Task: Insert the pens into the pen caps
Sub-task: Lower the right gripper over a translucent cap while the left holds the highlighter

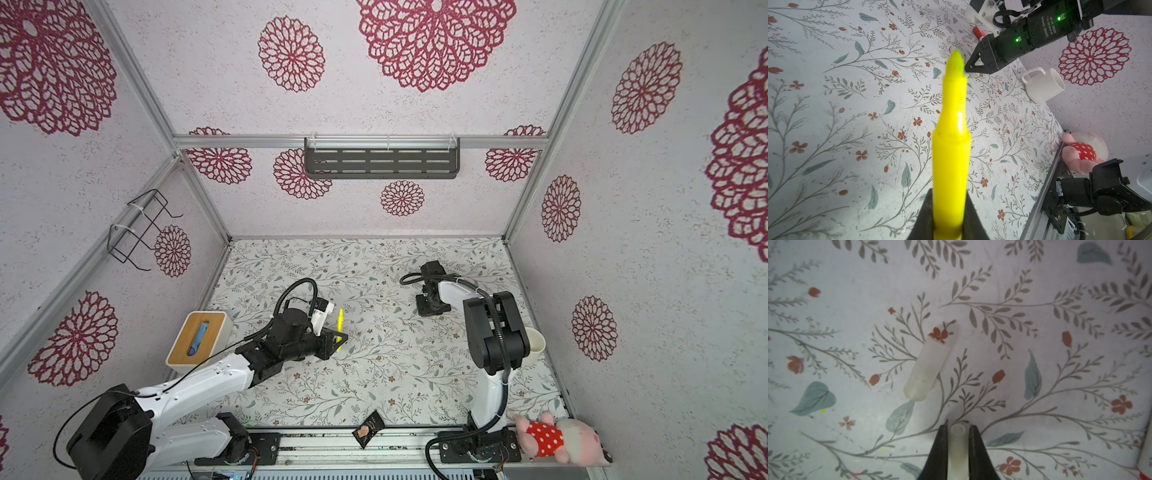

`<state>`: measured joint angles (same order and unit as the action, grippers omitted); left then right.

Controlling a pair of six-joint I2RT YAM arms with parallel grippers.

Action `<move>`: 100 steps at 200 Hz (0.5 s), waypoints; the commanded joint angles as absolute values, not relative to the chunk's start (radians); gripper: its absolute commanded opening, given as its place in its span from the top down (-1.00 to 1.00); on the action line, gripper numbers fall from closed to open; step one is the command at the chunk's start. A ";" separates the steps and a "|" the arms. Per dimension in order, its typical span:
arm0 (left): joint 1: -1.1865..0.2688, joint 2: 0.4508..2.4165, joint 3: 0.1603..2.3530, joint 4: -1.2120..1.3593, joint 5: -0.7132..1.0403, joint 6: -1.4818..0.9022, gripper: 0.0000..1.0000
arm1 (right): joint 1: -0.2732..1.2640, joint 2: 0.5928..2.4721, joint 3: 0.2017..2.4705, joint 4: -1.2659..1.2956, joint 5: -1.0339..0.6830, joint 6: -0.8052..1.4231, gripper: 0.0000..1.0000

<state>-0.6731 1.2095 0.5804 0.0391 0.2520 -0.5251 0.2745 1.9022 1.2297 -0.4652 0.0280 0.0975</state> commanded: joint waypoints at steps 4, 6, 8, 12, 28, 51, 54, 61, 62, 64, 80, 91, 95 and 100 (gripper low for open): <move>-0.664 1.185 0.571 0.052 0.247 -0.523 1.00 | 0.270 1.848 1.198 -0.474 -0.034 0.108 0.78; -0.663 1.185 0.570 0.052 0.247 -0.524 1.00 | 0.270 1.843 1.195 -0.472 -0.037 0.109 0.78; -0.664 1.184 0.569 0.052 0.247 -0.525 1.00 | 0.270 1.839 1.192 -0.469 -0.039 0.110 0.77; -0.665 1.182 0.569 0.051 0.245 -0.525 1.00 | 0.270 1.828 1.187 -0.465 -0.045 0.113 0.78; -0.664 1.178 0.569 0.052 0.246 -0.525 1.00 | 0.270 1.791 1.170 -0.449 -0.066 0.122 0.78; -0.664 1.175 0.569 0.053 0.247 -0.526 1.00 | 0.270 1.732 1.144 -0.426 -0.103 0.136 0.79; -0.664 1.174 0.569 0.055 0.247 -0.525 1.00 | 0.270 1.726 1.140 -0.423 -0.106 0.137 0.79; -0.664 1.175 0.569 0.055 0.248 -0.525 1.00 | 0.270 1.709 1.135 -0.419 -0.115 0.143 0.78; -0.664 1.175 0.569 0.055 0.248 -0.527 1.00 | 0.269 1.706 1.134 -0.418 -0.117 0.144 0.78; -0.664 1.175 0.569 0.056 0.250 -0.526 1.00 | 0.270 1.702 1.133 -0.417 -0.121 0.145 0.79; -0.664 1.177 0.569 0.061 0.254 -0.528 1.00 | 0.269 1.666 1.120 -0.405 -0.144 0.154 0.79; -0.664 1.178 0.569 0.064 0.257 -0.531 1.00 | 0.270 1.642 1.112 -0.395 -0.171 0.158 0.78; -0.664 1.178 0.569 0.064 0.258 -0.532 1.00 | 0.270 1.631 1.109 -0.390 -0.180 0.159 0.79; -0.664 1.178 0.569 0.066 0.259 -0.533 1.00 | 0.270 1.618 1.105 -0.386 -0.189 0.162 0.78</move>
